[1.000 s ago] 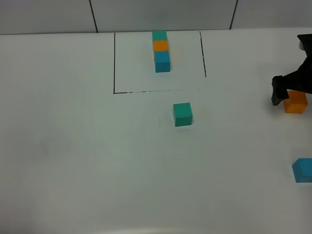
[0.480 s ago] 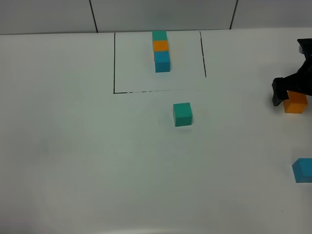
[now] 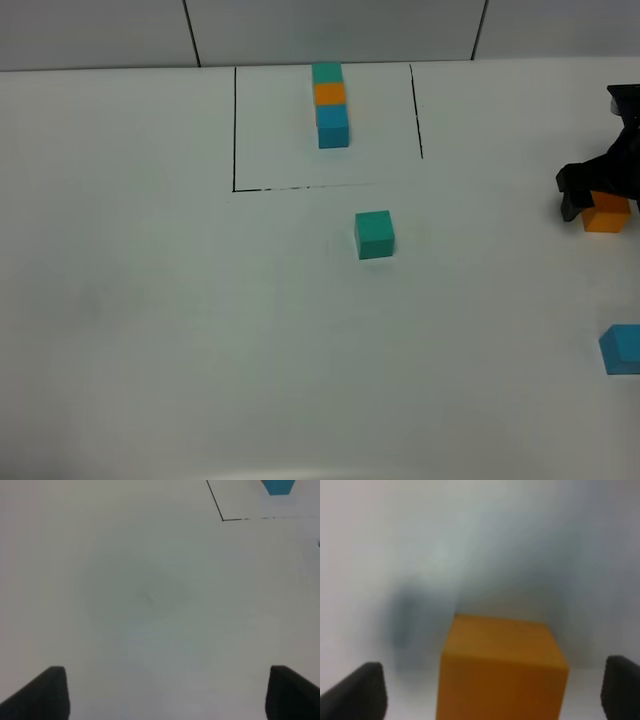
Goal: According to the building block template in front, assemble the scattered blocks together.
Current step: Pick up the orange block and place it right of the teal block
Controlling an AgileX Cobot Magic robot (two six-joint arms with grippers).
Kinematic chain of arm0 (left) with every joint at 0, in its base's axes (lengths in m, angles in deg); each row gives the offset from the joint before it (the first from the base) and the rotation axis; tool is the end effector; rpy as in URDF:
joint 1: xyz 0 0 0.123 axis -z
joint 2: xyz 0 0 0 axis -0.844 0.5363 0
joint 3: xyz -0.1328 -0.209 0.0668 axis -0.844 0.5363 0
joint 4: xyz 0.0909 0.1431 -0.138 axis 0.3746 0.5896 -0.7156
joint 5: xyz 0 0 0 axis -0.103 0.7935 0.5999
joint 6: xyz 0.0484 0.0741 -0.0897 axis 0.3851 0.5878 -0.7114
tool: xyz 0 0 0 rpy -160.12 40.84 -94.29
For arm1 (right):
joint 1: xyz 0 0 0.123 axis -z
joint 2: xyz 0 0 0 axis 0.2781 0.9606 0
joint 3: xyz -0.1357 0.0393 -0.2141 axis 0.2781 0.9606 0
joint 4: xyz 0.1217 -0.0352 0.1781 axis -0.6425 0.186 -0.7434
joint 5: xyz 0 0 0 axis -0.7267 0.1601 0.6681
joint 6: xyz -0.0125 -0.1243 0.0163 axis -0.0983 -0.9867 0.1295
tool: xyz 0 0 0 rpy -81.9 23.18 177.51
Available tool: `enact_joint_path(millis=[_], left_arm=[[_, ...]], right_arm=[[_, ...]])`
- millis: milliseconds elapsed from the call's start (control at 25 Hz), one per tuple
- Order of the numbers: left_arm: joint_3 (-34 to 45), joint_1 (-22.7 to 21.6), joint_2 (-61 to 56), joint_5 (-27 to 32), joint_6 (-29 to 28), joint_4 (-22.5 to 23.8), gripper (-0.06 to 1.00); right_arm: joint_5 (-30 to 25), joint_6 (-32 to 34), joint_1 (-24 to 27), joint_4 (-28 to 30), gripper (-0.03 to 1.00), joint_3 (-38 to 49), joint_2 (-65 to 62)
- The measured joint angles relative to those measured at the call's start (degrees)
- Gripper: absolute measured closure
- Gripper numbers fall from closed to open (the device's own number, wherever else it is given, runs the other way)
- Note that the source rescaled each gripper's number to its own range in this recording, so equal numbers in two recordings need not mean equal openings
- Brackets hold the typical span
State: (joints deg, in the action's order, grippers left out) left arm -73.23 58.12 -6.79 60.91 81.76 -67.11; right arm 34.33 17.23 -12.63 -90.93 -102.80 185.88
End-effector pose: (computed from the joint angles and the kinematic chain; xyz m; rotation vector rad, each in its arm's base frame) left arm 0.0240 -0.0153 0.2487 0.0459 2.0185 -0.1527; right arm 0.3799 -0.0178 0.0940 -0.0274 2.9321 0.0437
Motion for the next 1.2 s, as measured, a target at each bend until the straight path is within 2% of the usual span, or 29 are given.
enact_joint_path(millis=[160,280,320,440,600,720,880,1040,1200], left_arm=[[0.0,0.0,0.0,0.0,0.0,0.0,0.18],[0.0,0.0,0.0,0.0,0.0,0.0,0.18],[0.0,0.0,0.0,0.0,0.0,0.0,0.18],[0.0,0.0,0.0,-0.04,0.0,0.0,0.18],[0.0,0.0,0.0,-0.04,0.06,0.0,0.18],[0.0,0.0,0.0,-0.04,0.06,0.0,0.18],[0.0,0.0,0.0,-0.04,0.06,0.0,0.18],[0.0,0.0,0.0,-0.04,0.06,0.0,0.18],[0.0,0.0,0.0,-0.04,0.06,0.0,0.18]], right_arm=[[-0.43,0.0,0.0,0.0,0.3,0.0,0.12],[-0.91,0.0,0.0,0.0,0.45,0.0,0.47],[-1.05,-0.21,0.0,0.0,0.55,0.0,0.54],[-1.42,-1.66,0.0,0.0,0.97,0.0,0.6],[-2.36,-4.43,-0.7,-0.2,0.95,0.0,0.42],[-4.27,-9.68,-2.91,0.79,0.95,0.0,-0.7],[-8.7,-23.95,-9.31,4.8,0.95,-0.51,-2.56],[-12.17,-42.7,-18.11,5.59,0.95,-0.74,-2.8],[-12.15,-51.26,-23.71,6.27,0.95,-3.29,-2.74]])
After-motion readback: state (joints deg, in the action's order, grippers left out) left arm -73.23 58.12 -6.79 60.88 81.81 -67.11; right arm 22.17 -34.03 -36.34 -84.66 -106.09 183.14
